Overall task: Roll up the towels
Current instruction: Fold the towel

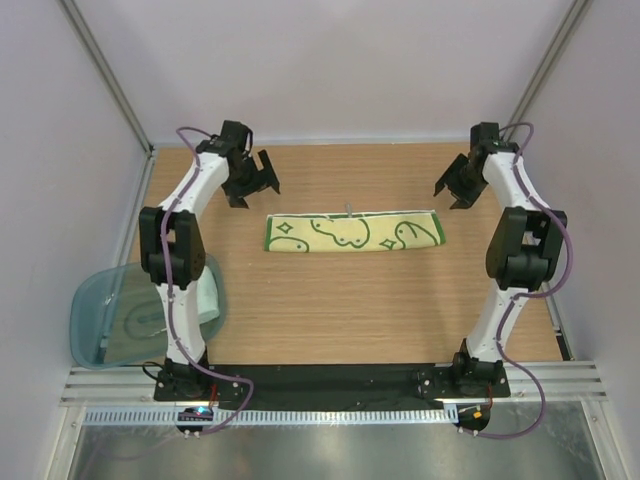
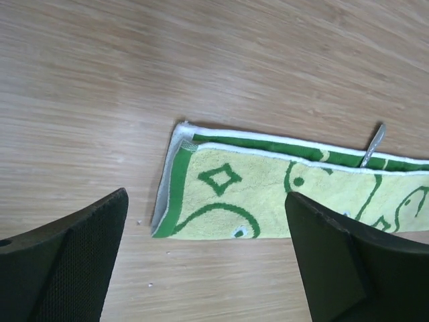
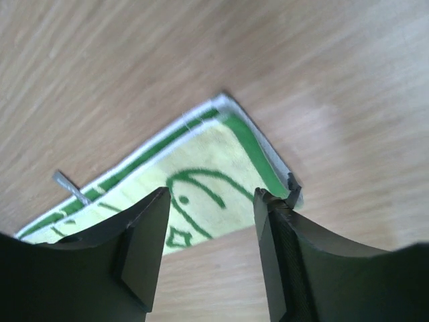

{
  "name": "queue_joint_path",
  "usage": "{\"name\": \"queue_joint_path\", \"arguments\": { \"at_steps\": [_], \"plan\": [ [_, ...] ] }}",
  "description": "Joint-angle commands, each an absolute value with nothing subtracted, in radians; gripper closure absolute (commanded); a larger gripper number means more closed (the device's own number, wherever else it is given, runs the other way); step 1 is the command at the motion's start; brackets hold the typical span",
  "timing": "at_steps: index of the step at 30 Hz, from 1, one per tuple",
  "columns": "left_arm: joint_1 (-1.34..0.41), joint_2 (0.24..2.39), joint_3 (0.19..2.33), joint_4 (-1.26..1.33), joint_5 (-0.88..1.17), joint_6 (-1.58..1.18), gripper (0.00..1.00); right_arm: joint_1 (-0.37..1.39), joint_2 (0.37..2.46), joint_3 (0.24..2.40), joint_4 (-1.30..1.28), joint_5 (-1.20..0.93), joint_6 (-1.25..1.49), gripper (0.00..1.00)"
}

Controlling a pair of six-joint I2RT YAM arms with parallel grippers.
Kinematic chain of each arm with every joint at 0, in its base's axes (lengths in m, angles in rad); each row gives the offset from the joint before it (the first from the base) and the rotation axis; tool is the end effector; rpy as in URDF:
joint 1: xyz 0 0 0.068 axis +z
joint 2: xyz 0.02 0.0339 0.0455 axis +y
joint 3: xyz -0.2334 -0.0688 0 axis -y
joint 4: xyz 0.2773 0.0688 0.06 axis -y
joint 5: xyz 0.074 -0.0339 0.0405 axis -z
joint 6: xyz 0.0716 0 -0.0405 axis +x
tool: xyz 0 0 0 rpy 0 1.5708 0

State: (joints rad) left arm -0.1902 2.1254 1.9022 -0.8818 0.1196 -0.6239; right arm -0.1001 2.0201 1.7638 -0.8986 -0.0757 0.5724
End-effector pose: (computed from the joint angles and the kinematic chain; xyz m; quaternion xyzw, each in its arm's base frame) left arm 0.4813 -0.1014 0.1794 -0.1955 0.9515 -0.1446 0.1885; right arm 0.4618 -0.0409 0.1785 0.3152 0.9256 0.0843 0.1919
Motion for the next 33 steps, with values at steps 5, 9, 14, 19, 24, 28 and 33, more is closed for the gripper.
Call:
{"name": "queue_joint_path", "arguments": {
  "at_steps": [5,9,14,19,24,28,33],
  "plan": [
    [-0.265,1.858,1.591,-0.793,0.164,-0.586,0.07,0.0,1.758,1.468,-0.761,-0.254,0.503,0.67],
    [-0.322,1.818,1.464,-0.71,0.207,-0.604,0.15,0.123,1.758,1.341,-0.666,-0.369,0.512,0.88],
    [-0.342,1.853,1.381,-0.632,0.264,-0.624,0.22,0.146,1.801,1.247,-0.525,-0.474,0.561,0.99],
    [-0.342,1.907,1.362,-0.614,0.238,-0.621,0.28,0.146,1.855,1.252,-0.514,-0.497,0.54,0.99],
    [-0.339,1.956,1.374,-0.614,0.195,-0.623,0.45,0.118,1.916,1.24,-0.514,-0.483,0.523,0.99],
    [-0.331,1.977,1.376,-0.615,0.169,-0.627,0.54,0.06,1.94,1.216,-0.512,-0.488,0.508,0.99],
    [-0.319,1.973,1.37,-0.618,0.164,-0.637,0.59,0.014,1.944,1.204,-0.535,-0.454,0.486,0.99]
  ]
}}
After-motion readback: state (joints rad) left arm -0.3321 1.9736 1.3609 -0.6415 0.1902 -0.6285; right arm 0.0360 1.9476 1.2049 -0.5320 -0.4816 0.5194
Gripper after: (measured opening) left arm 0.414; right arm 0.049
